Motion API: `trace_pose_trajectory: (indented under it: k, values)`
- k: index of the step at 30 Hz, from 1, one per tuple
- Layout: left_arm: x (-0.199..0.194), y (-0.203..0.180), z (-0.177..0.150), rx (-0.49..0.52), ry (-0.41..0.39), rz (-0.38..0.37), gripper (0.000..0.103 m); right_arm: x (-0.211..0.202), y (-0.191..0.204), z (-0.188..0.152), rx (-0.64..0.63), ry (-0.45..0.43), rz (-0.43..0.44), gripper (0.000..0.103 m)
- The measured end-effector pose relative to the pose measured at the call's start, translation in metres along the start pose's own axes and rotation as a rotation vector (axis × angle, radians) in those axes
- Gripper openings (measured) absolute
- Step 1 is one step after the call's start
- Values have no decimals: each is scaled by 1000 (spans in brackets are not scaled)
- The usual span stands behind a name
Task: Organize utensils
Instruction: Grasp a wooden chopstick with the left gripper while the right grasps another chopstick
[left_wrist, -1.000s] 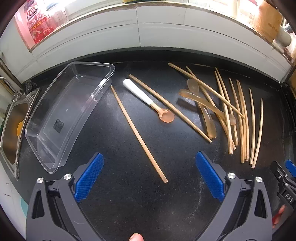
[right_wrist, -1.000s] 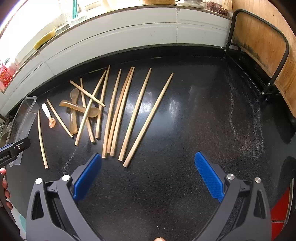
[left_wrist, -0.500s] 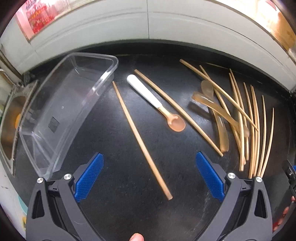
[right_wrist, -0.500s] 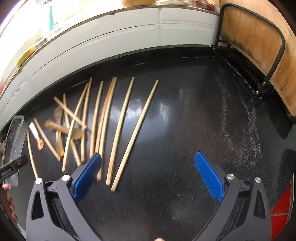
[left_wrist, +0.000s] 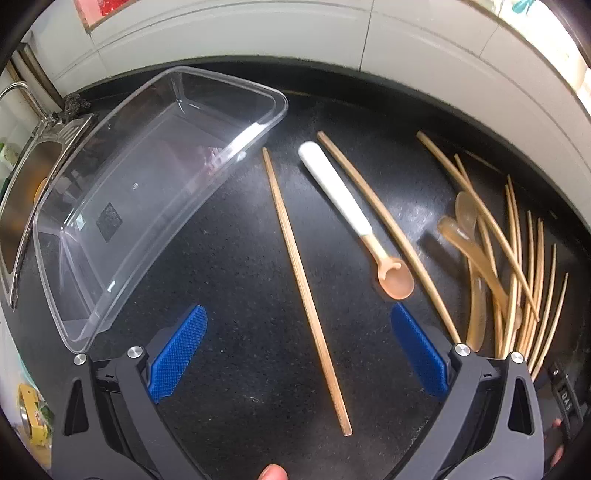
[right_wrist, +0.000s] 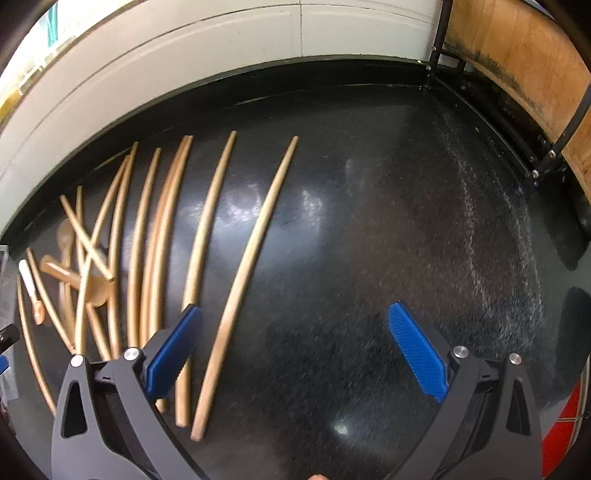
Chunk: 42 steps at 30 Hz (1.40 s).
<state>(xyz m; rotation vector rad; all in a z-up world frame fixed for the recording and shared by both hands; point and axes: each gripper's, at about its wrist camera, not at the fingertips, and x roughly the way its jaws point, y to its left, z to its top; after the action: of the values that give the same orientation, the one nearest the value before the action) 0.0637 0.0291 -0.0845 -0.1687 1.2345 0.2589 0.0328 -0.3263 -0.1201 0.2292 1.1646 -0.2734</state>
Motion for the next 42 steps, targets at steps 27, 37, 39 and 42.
trace_pose_trajectory:
  k: [27, 37, 39, 42]
  values:
    - [45, -2, 14, -42, 15, 25, 98, 11, 13, -10, 8, -74, -23, 98]
    - [46, -8, 12, -75, -25, 37, 98, 12, 20, 1, -36, -53, -3, 98]
    - [43, -6, 6, -84, -43, 42, 98, 13, 21, 2, -30, -63, -5, 98]
    - [41, -6, -1, -97, -84, 49, 98, 15, 27, 4, -34, -71, -4, 98]
